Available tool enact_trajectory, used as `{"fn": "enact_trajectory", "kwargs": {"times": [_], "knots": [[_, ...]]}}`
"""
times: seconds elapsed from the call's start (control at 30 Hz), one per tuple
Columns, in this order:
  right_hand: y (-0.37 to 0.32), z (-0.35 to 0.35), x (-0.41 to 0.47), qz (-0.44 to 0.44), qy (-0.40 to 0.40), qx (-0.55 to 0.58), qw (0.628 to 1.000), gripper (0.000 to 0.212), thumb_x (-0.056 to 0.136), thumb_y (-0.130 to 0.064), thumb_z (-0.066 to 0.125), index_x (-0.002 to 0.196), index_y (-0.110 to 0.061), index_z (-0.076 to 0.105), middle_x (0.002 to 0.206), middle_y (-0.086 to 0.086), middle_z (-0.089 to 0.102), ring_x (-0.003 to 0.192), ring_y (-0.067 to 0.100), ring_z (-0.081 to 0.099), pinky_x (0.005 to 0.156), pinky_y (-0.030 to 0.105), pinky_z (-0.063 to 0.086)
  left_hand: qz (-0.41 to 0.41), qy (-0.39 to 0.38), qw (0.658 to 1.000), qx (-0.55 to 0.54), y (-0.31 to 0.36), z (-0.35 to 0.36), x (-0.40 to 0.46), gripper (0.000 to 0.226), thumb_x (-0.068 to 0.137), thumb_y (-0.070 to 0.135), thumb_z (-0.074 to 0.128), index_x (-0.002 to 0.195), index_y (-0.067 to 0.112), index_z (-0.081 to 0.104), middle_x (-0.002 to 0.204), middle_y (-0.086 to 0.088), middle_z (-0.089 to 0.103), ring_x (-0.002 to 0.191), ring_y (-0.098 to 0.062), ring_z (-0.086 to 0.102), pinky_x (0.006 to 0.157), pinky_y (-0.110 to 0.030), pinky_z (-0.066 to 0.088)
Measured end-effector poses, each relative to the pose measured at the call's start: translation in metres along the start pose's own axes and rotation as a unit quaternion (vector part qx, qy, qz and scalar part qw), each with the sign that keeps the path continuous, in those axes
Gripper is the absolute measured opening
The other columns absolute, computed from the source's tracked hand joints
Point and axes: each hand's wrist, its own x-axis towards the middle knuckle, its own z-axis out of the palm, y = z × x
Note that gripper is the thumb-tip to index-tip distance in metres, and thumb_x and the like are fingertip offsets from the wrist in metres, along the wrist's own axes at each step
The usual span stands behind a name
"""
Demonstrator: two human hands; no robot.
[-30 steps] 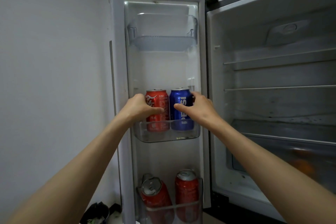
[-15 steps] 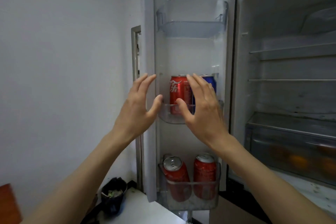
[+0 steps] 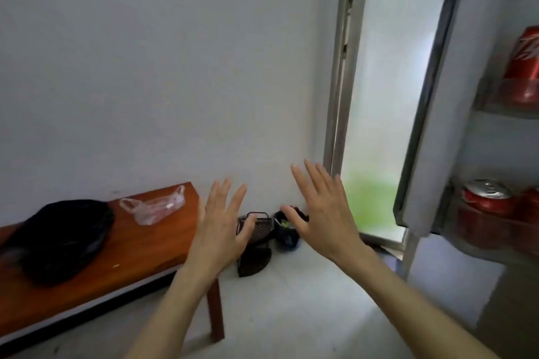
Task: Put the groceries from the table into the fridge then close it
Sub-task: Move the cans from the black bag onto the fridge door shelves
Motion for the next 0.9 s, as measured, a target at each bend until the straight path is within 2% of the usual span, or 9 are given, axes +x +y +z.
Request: {"fn": "enact_trajectory", "kwargs": {"times": [0.13, 0.27, 0.37, 0.47, 0.67, 0.9], "knots": [[-0.061, 0.061, -0.018, 0.003, -0.073, 0.003, 0.997, 0.071, 0.083, -0.059, 0.031, 0.143, -0.021, 0.031, 0.148, 0.012, 0.036, 0.136, 0.033, 0.034, 0.104, 0.059, 0.031, -0.077, -0.072, 0.994, 0.028, -0.080, 0.000, -0.060, 0.061, 0.094, 0.049, 0.034, 0.148, 0.029, 0.013, 0.158, -0.001, -0.003, 0.144, -0.020, -0.012, 0.113, -0.046, -0.005], [-0.118, 0.115, -0.035, 0.027, -0.126, 0.071, 0.989, 0.079, 0.080, -0.067, 0.022, 0.148, -0.026, 0.018, 0.156, 0.006, 0.017, 0.144, 0.026, 0.010, 0.113, 0.051, 0.010, -0.157, -0.111, 0.981, 0.027, -0.145, -0.008, -0.113, 0.061, 0.096, 0.047, 0.033, 0.149, 0.030, 0.009, 0.158, 0.002, -0.009, 0.144, -0.019, -0.016, 0.115, -0.045, -0.007], [-0.157, 0.156, -0.039, 0.017, -0.186, 0.100, 0.977, 0.075, 0.087, -0.062, 0.038, 0.148, -0.029, 0.009, 0.158, 0.003, 0.007, 0.145, 0.023, 0.000, 0.114, 0.052, 0.006, -0.202, -0.130, 0.970, 0.033, -0.190, -0.015, -0.139, 0.061, 0.096, 0.047, 0.032, 0.149, 0.030, 0.008, 0.158, 0.002, -0.010, 0.143, -0.019, -0.016, 0.116, -0.046, -0.006], [-0.190, 0.189, -0.028, 0.002, -0.217, 0.118, 0.969, 0.074, 0.089, -0.056, 0.043, 0.149, -0.029, 0.007, 0.158, 0.002, 0.002, 0.145, 0.023, -0.003, 0.114, 0.052, 0.006, -0.235, -0.127, 0.963, 0.032, -0.230, -0.023, -0.150, 0.060, 0.097, 0.045, 0.033, 0.149, 0.030, 0.007, 0.158, 0.002, -0.011, 0.143, -0.018, -0.017, 0.117, -0.045, -0.006], [-0.248, 0.262, 0.017, -0.044, -0.257, 0.161, 0.952, 0.074, 0.089, -0.058, 0.039, 0.148, -0.031, 0.004, 0.158, 0.000, -0.003, 0.145, 0.021, -0.006, 0.114, 0.049, 0.001, -0.281, -0.122, 0.951, 0.033, -0.305, -0.030, -0.157, 0.059, 0.097, 0.043, 0.032, 0.149, 0.030, 0.007, 0.157, 0.003, -0.011, 0.143, -0.016, -0.019, 0.116, -0.042, -0.008], [-0.298, 0.367, 0.097, -0.078, -0.301, 0.196, 0.930, 0.072, 0.091, -0.058, 0.034, 0.149, -0.030, 0.003, 0.158, 0.000, -0.003, 0.145, 0.020, -0.007, 0.115, 0.048, -0.001, -0.344, -0.131, 0.928, 0.062, -0.426, -0.029, -0.115, 0.058, 0.097, 0.044, 0.032, 0.149, 0.029, 0.012, 0.158, 0.001, -0.005, 0.144, -0.018, -0.014, 0.116, -0.043, -0.004]]}}
